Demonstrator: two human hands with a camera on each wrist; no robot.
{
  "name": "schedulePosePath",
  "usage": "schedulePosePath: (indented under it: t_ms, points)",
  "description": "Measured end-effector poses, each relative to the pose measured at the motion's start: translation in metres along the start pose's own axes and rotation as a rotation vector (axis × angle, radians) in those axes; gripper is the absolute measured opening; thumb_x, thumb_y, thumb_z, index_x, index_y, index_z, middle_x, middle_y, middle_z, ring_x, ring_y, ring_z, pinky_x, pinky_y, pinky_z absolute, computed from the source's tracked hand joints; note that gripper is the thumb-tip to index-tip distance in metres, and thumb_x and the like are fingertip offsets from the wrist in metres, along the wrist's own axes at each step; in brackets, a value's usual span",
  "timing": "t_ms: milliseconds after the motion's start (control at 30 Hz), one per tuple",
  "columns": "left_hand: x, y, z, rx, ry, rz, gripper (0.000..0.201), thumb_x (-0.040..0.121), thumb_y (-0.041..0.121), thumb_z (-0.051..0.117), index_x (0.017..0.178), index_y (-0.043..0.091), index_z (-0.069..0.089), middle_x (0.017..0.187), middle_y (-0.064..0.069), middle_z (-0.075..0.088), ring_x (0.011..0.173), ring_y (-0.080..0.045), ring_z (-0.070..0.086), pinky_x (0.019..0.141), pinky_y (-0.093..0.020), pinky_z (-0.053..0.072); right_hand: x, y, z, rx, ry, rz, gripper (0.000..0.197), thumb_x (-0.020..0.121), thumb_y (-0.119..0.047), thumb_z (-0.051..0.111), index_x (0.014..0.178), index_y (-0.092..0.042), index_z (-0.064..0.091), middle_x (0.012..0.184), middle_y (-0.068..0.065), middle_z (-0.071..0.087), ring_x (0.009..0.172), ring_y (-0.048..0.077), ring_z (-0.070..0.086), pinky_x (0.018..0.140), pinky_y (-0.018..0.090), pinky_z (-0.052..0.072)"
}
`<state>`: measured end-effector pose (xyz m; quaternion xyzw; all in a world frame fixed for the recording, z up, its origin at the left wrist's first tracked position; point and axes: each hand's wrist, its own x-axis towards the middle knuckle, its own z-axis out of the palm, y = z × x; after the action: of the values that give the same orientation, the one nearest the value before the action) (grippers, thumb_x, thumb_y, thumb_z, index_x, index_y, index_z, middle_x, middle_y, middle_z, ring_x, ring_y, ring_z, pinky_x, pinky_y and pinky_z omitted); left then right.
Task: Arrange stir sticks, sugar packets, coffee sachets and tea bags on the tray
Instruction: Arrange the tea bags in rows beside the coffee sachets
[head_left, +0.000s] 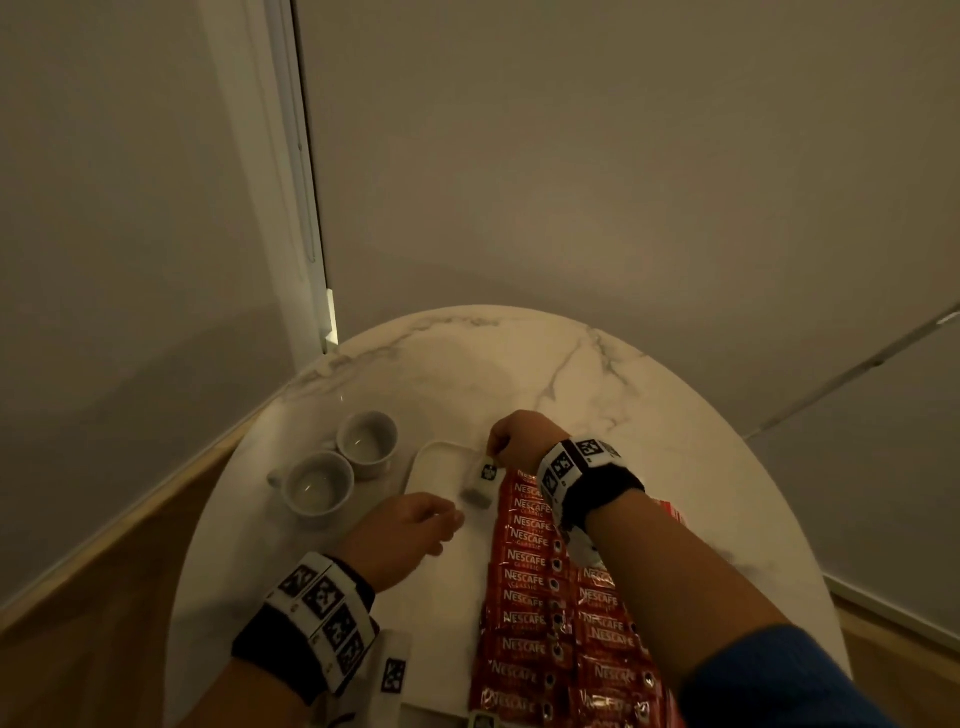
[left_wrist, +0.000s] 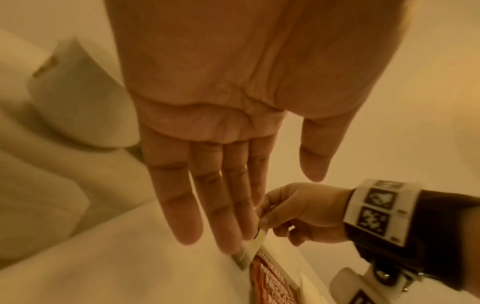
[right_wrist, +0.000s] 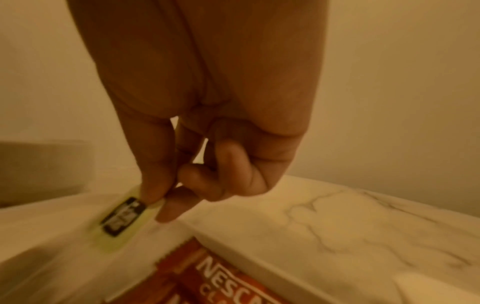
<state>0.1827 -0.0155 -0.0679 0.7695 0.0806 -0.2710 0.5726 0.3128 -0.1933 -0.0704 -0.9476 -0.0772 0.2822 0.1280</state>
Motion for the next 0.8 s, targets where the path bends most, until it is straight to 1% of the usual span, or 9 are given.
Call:
schedulePosePath:
  t_ms: [67, 100, 167, 233, 333, 400, 500, 667, 800]
  points:
    - [-0.004, -0.002, -0.002, 0.06, -0.009, 0.016, 0.028, 0.093, 0.036, 0.055, 0.118, 0.024, 0.059, 0.102, 0.004, 0.068, 0.087, -0.007, 0.064, 0.071, -0.02, 0.046, 0.007, 0.004, 0.001, -0.034, 0.018, 0.014, 0.018, 0.083, -0.006, 0.063, 0.097, -0.014, 0.072, 0.102, 0.005, 0.069, 0.098, 0.022, 0.063, 0.083, 0.029, 0.051]
    - [-0.005, -0.004, -0.004, 0.088, -0.004, 0.03, 0.03, 0.093, 0.037, 0.055, 0.12, 0.025, 0.058, 0.102, 0.005, 0.067, 0.088, -0.006, 0.064, 0.072, -0.02, 0.046, 0.009, 0.006, 0.001, -0.049, 0.031, 0.016, 0.019, 0.085, -0.006, 0.061, 0.098, -0.013, 0.071, 0.105, 0.005, 0.069, 0.1, 0.022, 0.062, 0.086, 0.03, 0.051]
    - [-0.008, -0.004, -0.007, 0.136, 0.005, 0.066, 0.03, 0.092, 0.038, 0.055, 0.121, 0.027, 0.057, 0.098, 0.006, 0.067, 0.088, -0.005, 0.063, 0.071, -0.018, 0.046, 0.013, 0.009, 0.001, -0.067, 0.061, 0.018, 0.019, 0.087, -0.007, 0.06, 0.102, -0.013, 0.07, 0.109, 0.005, 0.067, 0.103, 0.023, 0.061, 0.09, 0.031, 0.05]
    - [-0.013, -0.004, -0.01, 0.184, 0.007, 0.087, 0.03, 0.092, 0.04, 0.055, 0.121, 0.03, 0.055, 0.098, 0.007, 0.065, 0.09, -0.005, 0.062, 0.072, -0.017, 0.047, 0.016, 0.011, 0.003, -0.076, 0.079, 0.017, 0.019, 0.088, -0.008, 0.059, 0.103, -0.014, 0.069, 0.111, 0.004, 0.066, 0.105, 0.022, 0.06, 0.091, 0.031, 0.049]
    - [-0.017, -0.007, -0.016, 0.235, 0.025, 0.103, 0.033, 0.091, 0.042, 0.056, 0.121, 0.032, 0.055, 0.099, 0.009, 0.064, 0.09, -0.006, 0.062, 0.084, -0.026, 0.051, 0.021, 0.012, 0.005, -0.064, 0.071, -0.002, 0.02, 0.088, -0.008, 0.059, 0.105, -0.014, 0.068, 0.112, 0.005, 0.065, 0.106, 0.023, 0.059, 0.089, 0.03, 0.048]
    - [-0.018, -0.01, -0.02, 0.244, 0.026, 0.1, 0.034, 0.089, 0.044, 0.057, 0.122, 0.033, 0.055, 0.098, 0.009, 0.064, 0.089, -0.005, 0.063, 0.089, -0.031, 0.051, 0.023, 0.012, 0.006, -0.066, 0.065, -0.016, 0.021, 0.088, -0.006, 0.058, 0.105, -0.014, 0.068, 0.113, 0.005, 0.065, 0.106, 0.023, 0.059, 0.09, 0.03, 0.048]
    - [-0.02, -0.015, -0.024, 0.273, 0.012, 0.09, 0.034, 0.089, 0.048, 0.056, 0.121, 0.037, 0.054, 0.098, 0.011, 0.064, 0.088, -0.004, 0.062, 0.088, -0.031, 0.052, 0.026, 0.013, 0.008, -0.064, 0.068, -0.018, 0.023, 0.088, -0.005, 0.057, 0.104, -0.015, 0.068, 0.113, 0.004, 0.065, 0.106, 0.022, 0.059, 0.09, 0.029, 0.048]
    - [-0.025, -0.022, -0.028, 0.233, 0.021, 0.073, 0.032, 0.089, 0.043, 0.058, 0.121, 0.036, 0.054, 0.097, 0.01, 0.063, 0.088, -0.006, 0.062, 0.088, -0.031, 0.052, 0.027, 0.018, 0.009, -0.022, 0.105, -0.031, 0.02, 0.087, -0.006, 0.058, 0.102, -0.015, 0.069, 0.112, 0.003, 0.066, 0.106, 0.021, 0.059, 0.091, 0.028, 0.047]
    - [-0.033, -0.023, -0.033, 0.237, 0.028, 0.09, 0.027, 0.09, 0.039, 0.058, 0.117, 0.038, 0.052, 0.099, 0.009, 0.061, 0.086, -0.007, 0.061, 0.084, -0.027, 0.052, 0.026, 0.019, 0.011, 0.001, 0.095, -0.022, 0.023, 0.087, -0.006, 0.056, 0.104, -0.016, 0.068, 0.113, 0.003, 0.065, 0.107, 0.021, 0.059, 0.091, 0.029, 0.048]
